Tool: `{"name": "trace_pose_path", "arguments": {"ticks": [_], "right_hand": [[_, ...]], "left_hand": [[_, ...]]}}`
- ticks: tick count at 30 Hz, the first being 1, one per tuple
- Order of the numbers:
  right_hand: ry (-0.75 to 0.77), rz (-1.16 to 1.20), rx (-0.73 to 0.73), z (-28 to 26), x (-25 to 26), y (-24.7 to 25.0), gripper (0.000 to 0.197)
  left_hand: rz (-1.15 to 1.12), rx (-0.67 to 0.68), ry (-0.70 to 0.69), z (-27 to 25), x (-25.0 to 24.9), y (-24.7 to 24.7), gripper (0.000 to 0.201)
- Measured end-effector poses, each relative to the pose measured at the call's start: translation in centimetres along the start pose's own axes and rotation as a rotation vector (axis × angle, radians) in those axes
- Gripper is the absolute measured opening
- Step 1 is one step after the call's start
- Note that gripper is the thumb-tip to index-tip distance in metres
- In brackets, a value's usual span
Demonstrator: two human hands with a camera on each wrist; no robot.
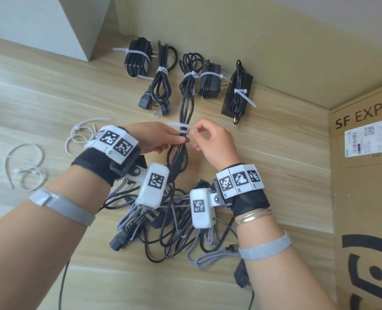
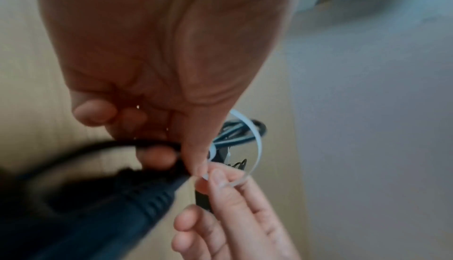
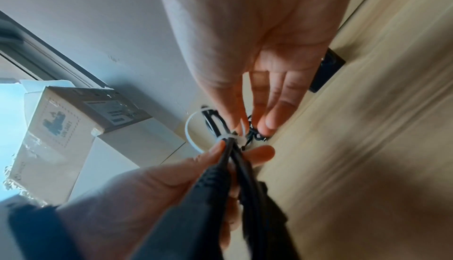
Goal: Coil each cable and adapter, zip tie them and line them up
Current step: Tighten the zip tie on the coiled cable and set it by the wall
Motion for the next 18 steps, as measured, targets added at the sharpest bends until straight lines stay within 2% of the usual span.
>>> {"name": "trace_pose_path", "arguments": {"ticks": [1, 3, 6, 9, 12, 15, 18], "right_hand": [[0.033, -0.029, -0.028, 0.0, 0.1, 0.4, 0.012], [0.076, 0.001, -0.069, 0.1, 0.3, 1.0, 0.012], [0.083, 0.138, -0.089, 0.1, 0.5, 1.6, 0.010], [0.111, 0.222, -0.018, 0.1, 1.0, 1.8, 0.014], [0.165, 0.207, 0.038, -0.2, 1.4, 1.7, 0.023], [0.172, 0.231, 0.048, -0.3, 1.5, 1.5, 0.026], [0.147, 0.185, 0.040, -0.1, 1.3, 1.5, 0.025]], "left_hand": [[-0.094, -0.002, -0.011, 0.0, -0.2, -0.2, 0.027], [-0.126, -0.046, -0.017, 0.2, -0.1, -0.1, 0.018], [0.016, -0.103, 0.013, 0.7, 0.4, 0.7, 0.022], [0.157, -0.117, 0.015, 0.5, 0.2, 0.8, 0.035], [-0.012, -0.143, -0.095, 0.5, -0.4, 0.1, 0.031], [-0.096, -0.223, -0.115, 0.4, -0.3, 0.2, 0.021], [-0.097, -0.199, -0.097, 0.5, 0.3, 0.1, 0.012]]}}
Point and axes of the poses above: each hand's wrist, its own z-axis towards the middle knuckle, its own y-axis out of the back of the hand, x = y × z, the point moved 5 cm from there along z, towards the middle knuckle
